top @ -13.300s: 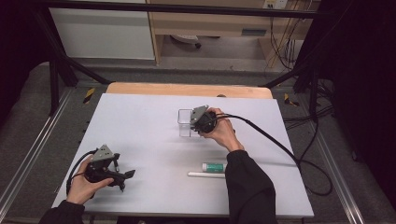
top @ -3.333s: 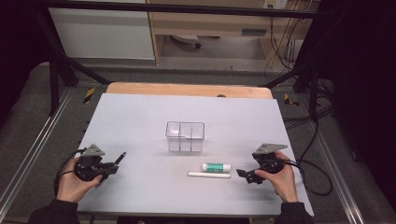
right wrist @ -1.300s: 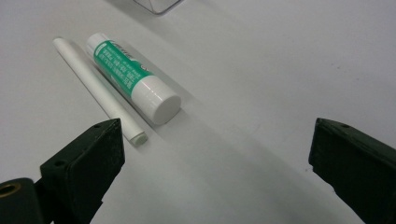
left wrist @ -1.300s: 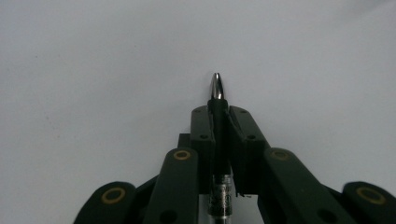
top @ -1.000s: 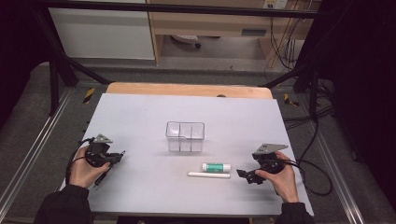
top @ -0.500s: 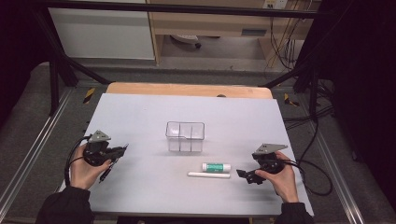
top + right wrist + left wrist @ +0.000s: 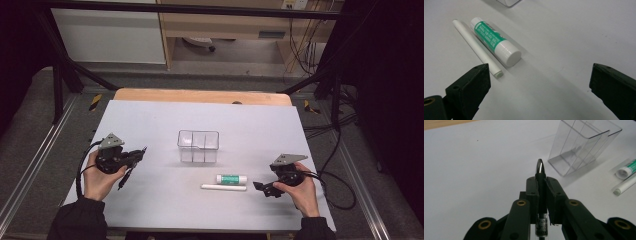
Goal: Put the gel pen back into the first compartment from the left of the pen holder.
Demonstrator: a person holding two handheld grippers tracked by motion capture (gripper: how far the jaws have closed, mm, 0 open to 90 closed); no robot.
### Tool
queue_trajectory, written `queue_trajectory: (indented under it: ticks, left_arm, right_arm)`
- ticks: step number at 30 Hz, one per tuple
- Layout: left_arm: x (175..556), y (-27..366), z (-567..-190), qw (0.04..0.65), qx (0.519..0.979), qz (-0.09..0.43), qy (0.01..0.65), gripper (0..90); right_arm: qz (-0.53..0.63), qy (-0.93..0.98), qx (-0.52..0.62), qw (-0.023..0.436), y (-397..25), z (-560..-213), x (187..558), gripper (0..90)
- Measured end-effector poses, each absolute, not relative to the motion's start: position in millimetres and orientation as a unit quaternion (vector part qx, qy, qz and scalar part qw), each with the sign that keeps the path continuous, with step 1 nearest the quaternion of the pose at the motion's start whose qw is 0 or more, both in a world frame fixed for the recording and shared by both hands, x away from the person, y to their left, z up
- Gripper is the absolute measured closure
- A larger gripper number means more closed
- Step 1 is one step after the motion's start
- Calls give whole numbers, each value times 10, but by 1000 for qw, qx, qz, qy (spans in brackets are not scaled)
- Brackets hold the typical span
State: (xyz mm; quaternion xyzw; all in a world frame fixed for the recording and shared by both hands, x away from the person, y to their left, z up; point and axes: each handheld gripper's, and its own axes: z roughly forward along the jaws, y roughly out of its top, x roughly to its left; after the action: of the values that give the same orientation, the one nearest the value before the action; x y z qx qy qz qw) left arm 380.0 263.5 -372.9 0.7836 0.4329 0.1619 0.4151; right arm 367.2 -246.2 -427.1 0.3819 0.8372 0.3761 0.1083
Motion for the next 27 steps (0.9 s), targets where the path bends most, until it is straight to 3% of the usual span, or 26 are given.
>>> queue_trajectory:
  ticks: [27]
  left_arm:
    - [3998, 2006, -3267, 495, 754, 193, 386, 801]
  right_arm:
    - [375, 838, 382, 106, -2460, -4285, 3672, 42]
